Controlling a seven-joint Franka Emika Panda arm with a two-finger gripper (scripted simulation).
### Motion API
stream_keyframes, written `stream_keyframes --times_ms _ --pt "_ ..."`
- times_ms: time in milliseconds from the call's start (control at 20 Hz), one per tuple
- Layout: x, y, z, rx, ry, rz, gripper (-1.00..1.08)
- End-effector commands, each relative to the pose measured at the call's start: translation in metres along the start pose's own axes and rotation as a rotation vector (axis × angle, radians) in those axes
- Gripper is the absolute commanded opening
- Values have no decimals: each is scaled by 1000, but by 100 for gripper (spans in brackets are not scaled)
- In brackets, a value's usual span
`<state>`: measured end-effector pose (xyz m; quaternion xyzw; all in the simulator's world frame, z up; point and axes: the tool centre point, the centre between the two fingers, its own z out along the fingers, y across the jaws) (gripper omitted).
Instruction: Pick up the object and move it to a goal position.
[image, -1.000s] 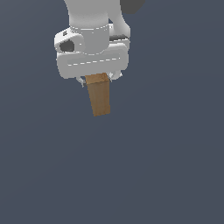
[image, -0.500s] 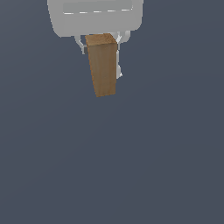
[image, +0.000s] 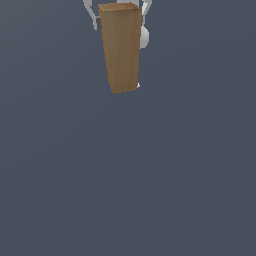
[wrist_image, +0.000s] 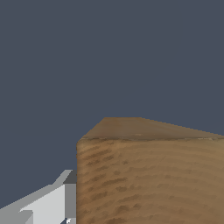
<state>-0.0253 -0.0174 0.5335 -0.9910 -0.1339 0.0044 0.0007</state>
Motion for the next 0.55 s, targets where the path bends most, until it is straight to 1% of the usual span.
stream_keyframes --times_ms 0,500 --pt "0 -2 -14 -3 8 0 -100" --pt "1 -4 -26 -3 8 0 -100"
